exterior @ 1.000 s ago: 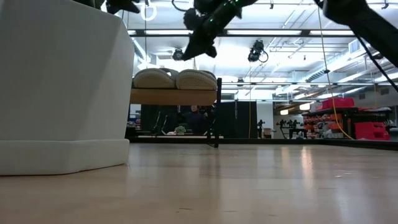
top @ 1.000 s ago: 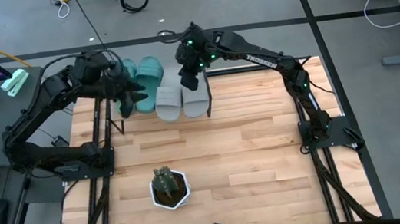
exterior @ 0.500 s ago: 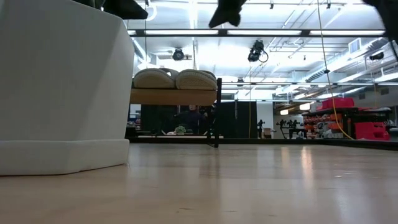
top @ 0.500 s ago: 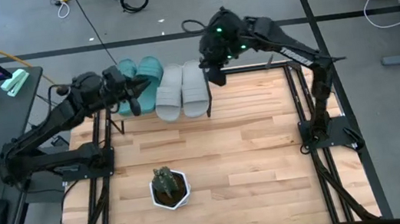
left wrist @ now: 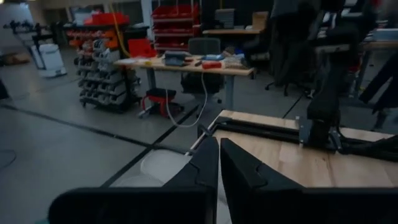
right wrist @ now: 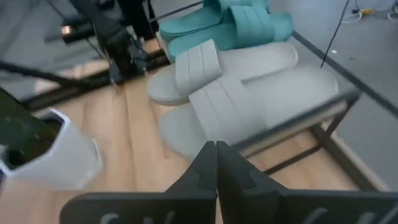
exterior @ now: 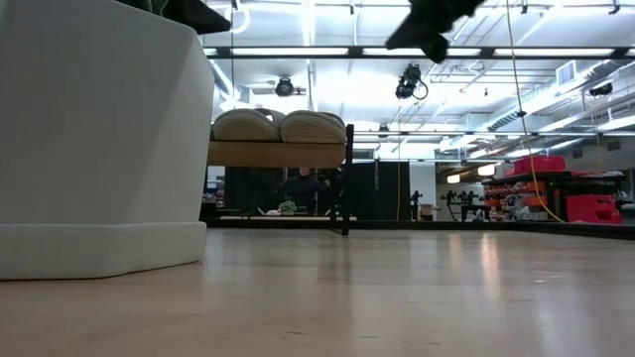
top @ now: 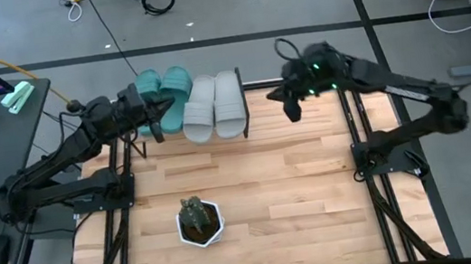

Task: Pick and place slides into the shelf
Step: Return to Home Position

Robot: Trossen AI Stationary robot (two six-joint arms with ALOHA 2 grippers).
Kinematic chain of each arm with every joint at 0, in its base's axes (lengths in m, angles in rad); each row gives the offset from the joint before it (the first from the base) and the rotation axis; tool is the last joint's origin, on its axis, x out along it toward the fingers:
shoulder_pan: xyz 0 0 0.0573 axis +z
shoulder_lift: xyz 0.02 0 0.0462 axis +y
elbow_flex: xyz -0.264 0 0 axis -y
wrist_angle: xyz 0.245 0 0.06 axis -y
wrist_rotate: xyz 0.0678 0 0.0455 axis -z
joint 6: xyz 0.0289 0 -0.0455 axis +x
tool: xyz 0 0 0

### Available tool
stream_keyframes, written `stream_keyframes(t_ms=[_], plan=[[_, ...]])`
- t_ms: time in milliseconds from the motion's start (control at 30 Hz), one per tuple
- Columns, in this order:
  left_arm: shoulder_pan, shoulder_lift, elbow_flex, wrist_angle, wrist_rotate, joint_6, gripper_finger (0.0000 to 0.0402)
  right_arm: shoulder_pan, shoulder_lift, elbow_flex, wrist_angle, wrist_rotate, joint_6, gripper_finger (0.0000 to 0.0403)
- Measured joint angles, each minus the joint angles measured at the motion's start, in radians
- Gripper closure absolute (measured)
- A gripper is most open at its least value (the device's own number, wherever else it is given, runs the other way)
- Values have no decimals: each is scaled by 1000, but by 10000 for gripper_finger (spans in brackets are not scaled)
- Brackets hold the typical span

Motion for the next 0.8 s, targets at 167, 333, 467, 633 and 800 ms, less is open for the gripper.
stream_keyframes(t_ms=[167, 333, 467, 633, 800], plan=[[1, 1, -38, 81, 20, 4, 395, 28, -153, -174, 63, 51, 108, 403], [30, -1, -97, 134, 17, -47, 390, 67, -250, -244, 63, 97, 189, 403], [41, -12, -152, 197, -17, -75, 393, 93, -286, -256, 63, 141, 231, 403], [22, -69, -216, 257, -45, -134, 393, 104, -285, -257, 59, 156, 264, 403], [-54, -170, -338, 368, -78, -206, 397, 104, -272, -257, 57, 156, 281, 403]])
